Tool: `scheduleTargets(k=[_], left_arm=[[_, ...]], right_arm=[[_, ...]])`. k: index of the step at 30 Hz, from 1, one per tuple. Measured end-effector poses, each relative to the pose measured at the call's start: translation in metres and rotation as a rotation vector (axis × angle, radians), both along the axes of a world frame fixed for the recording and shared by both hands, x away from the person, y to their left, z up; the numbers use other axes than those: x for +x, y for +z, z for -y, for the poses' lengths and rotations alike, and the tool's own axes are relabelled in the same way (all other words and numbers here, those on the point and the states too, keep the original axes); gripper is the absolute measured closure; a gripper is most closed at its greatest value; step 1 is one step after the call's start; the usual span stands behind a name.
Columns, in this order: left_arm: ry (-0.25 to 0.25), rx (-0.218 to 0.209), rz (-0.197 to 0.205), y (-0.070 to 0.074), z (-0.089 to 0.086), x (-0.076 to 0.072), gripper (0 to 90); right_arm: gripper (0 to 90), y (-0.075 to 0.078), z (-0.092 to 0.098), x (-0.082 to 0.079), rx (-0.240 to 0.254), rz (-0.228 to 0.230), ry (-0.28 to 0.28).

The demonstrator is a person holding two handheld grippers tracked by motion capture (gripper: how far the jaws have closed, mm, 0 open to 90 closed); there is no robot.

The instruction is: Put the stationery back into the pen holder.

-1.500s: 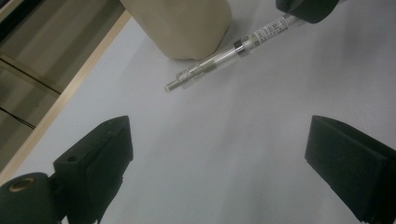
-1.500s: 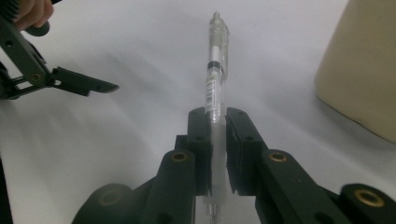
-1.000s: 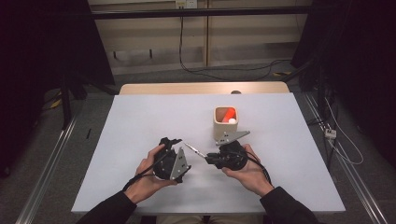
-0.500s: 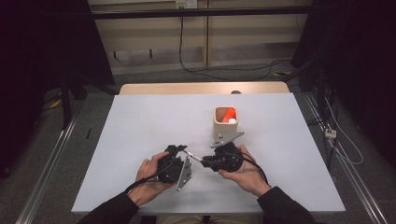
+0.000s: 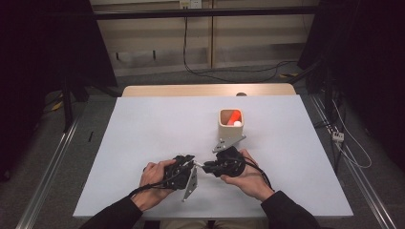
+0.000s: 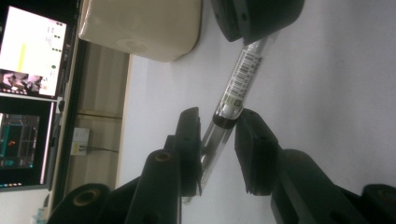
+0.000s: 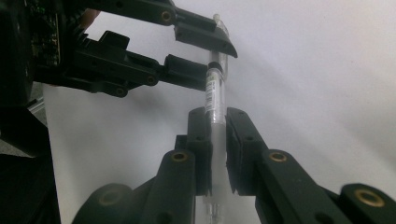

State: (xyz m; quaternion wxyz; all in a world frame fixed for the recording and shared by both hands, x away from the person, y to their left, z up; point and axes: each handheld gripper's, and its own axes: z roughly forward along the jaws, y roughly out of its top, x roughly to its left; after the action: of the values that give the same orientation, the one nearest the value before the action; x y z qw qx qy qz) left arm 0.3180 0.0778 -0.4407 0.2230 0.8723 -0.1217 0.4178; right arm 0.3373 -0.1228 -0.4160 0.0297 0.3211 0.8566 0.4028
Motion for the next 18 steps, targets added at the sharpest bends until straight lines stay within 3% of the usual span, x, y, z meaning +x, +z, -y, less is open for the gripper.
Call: scheduleTargets(k=[4,5,6,9,12,14,15,17,18], left_arm=[[-0.003,0.006,-0.004,-0.003,0.002,-0.001,75.2],[0.005,0.008,-0.014,-0.002,0.002,-0.001,76.0],[0.018,-0.002,-0.052,-0.002,0.002,0.001,76.9],[0.046,-0.041,-0.086,0.000,0.002,0.001,78.7],[0.057,-0.039,-0.110,0.001,0.002,0.001,80.0],[0.063,-0.047,-0.143,0.001,0.002,0.004,80.4],[0.087,-0.064,-0.163,0.001,0.002,0.004,80.4],[0.096,-0.074,-0.200,0.002,0.000,0.009,80.5],[0.097,-0.080,-0.210,0.003,-0.002,0.011,80.5]], right_arm=[[81.1,0.000,0.001,0.001,0.010,-0.006,-0.007],[81.1,0.000,0.002,0.001,0.016,-0.005,-0.011],[81.1,0.000,0.002,0.001,0.025,-0.001,-0.014],[80.8,0.002,0.004,0.000,0.055,0.024,-0.024],[79.0,0.003,0.006,0.001,0.075,0.040,-0.032],[76.2,0.002,0.006,0.001,0.077,0.063,-0.048],[72.2,0.002,0.007,0.000,0.073,0.068,-0.054],[59.3,-0.001,0.009,0.000,0.070,0.084,-0.081],[57.0,-0.002,0.011,-0.001,0.079,0.091,-0.090]])
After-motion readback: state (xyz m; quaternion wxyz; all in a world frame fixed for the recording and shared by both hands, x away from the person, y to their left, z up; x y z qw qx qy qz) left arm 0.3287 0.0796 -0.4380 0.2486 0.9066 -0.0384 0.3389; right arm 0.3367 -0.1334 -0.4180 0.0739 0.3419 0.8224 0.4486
